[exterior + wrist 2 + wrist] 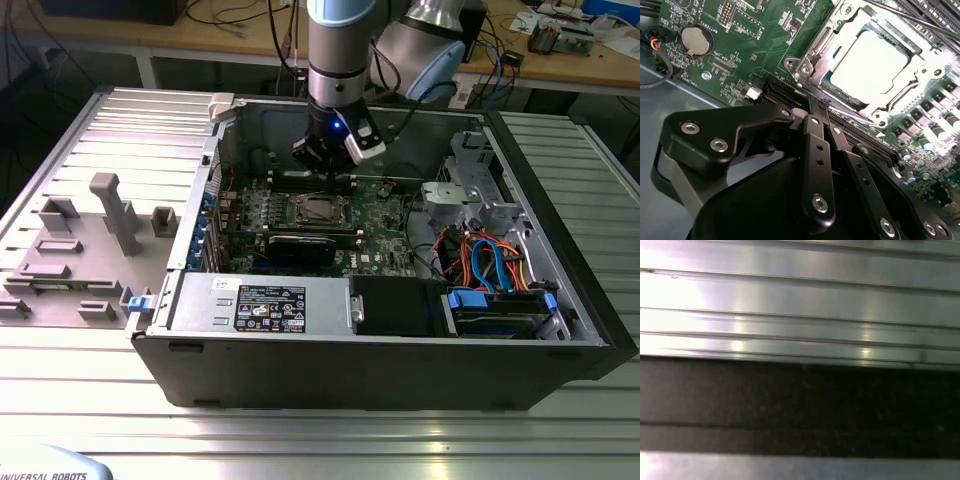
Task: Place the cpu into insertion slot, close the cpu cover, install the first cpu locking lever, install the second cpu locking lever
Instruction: 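Install the first cpu locking lever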
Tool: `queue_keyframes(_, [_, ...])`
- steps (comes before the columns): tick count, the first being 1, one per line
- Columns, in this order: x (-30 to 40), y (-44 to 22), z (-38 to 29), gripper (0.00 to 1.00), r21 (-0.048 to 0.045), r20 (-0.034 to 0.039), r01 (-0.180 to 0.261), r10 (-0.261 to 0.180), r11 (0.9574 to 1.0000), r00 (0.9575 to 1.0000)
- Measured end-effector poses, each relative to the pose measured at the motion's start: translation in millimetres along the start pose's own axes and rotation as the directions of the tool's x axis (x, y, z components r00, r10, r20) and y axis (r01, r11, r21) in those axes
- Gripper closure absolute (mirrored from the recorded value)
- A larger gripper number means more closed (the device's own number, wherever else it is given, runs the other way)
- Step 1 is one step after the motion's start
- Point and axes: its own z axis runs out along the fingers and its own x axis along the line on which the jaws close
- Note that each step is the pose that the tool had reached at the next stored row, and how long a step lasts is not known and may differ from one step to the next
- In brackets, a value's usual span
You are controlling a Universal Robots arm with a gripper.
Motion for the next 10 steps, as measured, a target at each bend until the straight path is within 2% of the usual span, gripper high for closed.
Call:
queue_keyframes(1, [-1.0,-0.3,4.9,0.89,-0.0003,-0.0001,0.000,0.000,1.0000,1.0000])
queue_keyframes(2, [-1.3,-0.4,5.3,0.89,-0.0003,-0.0001,0.000,0.000,1.0000,1.0000])
queue_keyframes(10, [-1.7,-0.2,3.1,0.89,-0.0007,0.0004,0.000,0.000,1.0000,1.0000])
